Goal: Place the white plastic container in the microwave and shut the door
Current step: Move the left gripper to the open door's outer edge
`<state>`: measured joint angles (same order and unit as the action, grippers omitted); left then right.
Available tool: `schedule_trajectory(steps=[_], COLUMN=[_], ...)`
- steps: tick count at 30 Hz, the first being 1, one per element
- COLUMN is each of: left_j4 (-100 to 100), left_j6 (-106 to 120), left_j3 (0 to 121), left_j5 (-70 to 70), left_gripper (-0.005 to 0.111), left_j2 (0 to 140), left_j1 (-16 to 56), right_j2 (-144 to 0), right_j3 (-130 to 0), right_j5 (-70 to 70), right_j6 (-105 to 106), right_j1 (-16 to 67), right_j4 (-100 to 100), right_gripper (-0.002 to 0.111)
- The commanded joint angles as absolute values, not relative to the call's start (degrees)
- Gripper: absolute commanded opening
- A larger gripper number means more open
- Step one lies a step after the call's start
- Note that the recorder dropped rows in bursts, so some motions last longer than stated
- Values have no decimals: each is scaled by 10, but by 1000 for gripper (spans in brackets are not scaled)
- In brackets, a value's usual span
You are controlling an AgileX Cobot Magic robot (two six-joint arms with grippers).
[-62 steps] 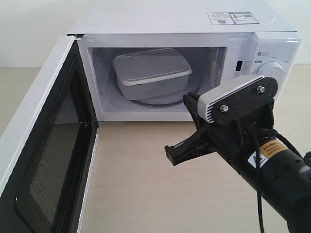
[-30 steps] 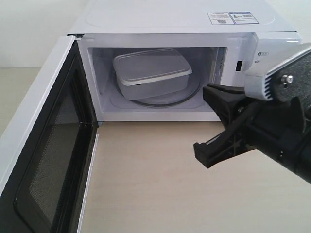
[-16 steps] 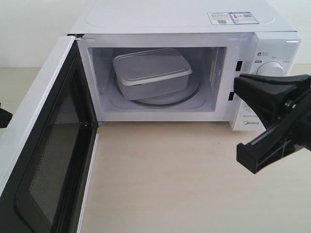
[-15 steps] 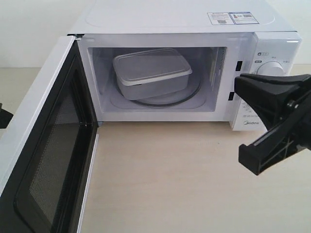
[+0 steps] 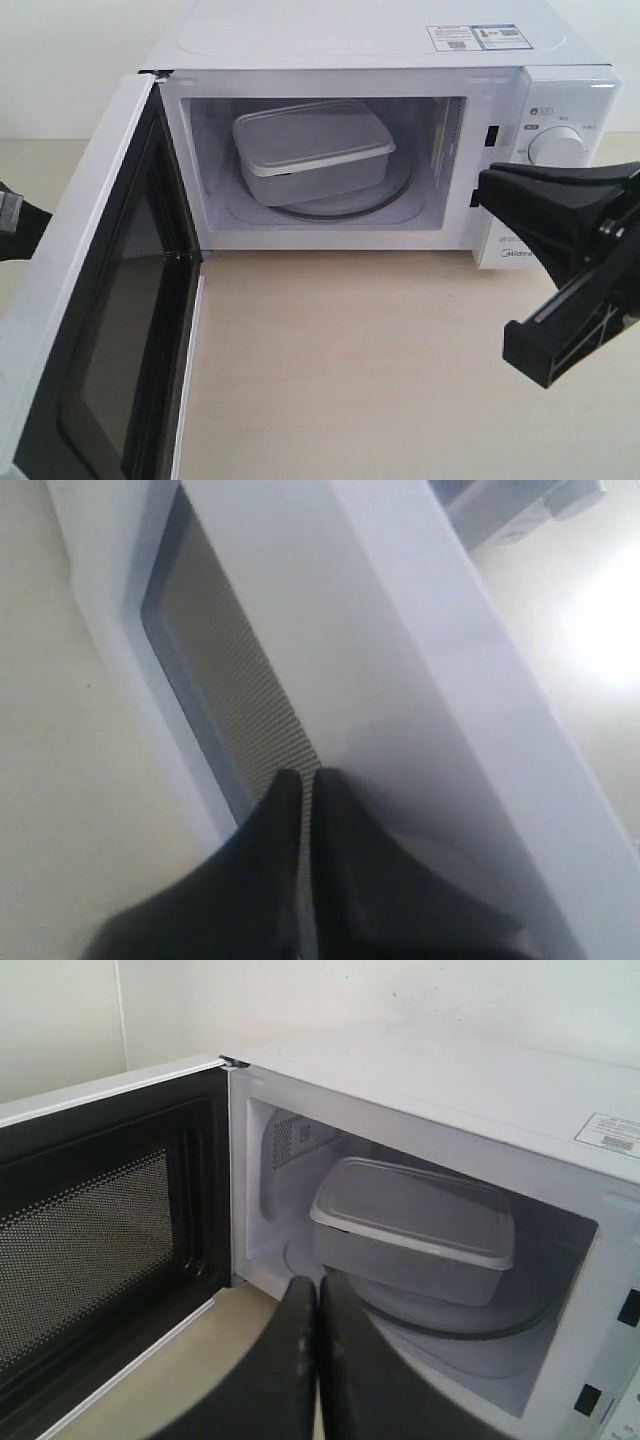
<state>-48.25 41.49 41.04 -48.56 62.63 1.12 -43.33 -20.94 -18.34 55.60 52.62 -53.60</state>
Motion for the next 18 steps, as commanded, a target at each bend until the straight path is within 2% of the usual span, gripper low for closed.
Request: schedule_trajectory(steps=[1, 8, 18], left_j4=[-510, -605, -607], left_j6=[425, 500, 500], left_j3=[414, 414, 414], left_j5=[-502, -503, -496], left_gripper=[4, 4, 4], left_j2=[627, 627, 627], left_j1=[13, 13, 14], right_j2=[-430, -430, -430], right_j3=[-207, -207, -225], right_j5=[-182, -182, -144], right_j6=[557, 521, 494], right_j1=[526, 526, 526], right_j4=[-538, -536, -525], right_gripper=[0, 0, 0])
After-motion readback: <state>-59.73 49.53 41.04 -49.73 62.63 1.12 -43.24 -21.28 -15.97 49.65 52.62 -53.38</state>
